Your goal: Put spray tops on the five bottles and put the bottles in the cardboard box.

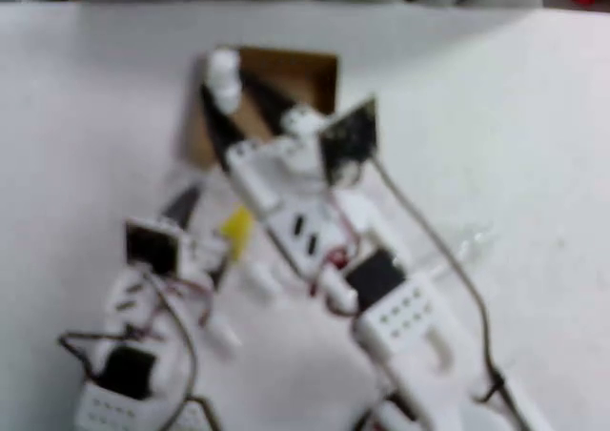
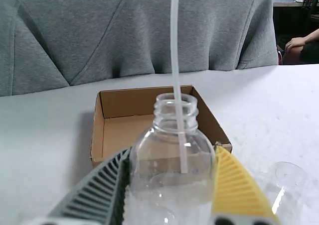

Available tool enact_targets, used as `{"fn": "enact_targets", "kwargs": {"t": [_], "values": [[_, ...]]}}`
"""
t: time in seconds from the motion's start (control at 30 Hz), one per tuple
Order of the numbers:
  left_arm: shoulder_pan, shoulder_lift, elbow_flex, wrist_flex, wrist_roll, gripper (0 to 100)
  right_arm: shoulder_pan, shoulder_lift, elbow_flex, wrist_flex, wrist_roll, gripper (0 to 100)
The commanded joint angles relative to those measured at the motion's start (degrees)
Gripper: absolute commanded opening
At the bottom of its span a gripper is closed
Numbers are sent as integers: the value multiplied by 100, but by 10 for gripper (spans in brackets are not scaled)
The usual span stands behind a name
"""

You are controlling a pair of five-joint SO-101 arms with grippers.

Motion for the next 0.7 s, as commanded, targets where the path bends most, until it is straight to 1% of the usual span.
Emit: {"fn": "enact_targets", "kwargs": {"t": [0.0,0.17,0.37,0.5,0.67], "values": [[4,-101,-88,-193,35,31,-145,-470,-26,435,-9,15],[4,-101,-88,-193,35,31,-303,-901,-44,1754,9,15],[4,-101,-88,-193,35,31,-295,-1191,-35,2738,-26,15],[4,-101,-88,-167,35,31,-295,-1385,-18,3125,-9,15],[4,-101,-88,-167,35,31,-295,-1473,-9,3222,18,15]]}}
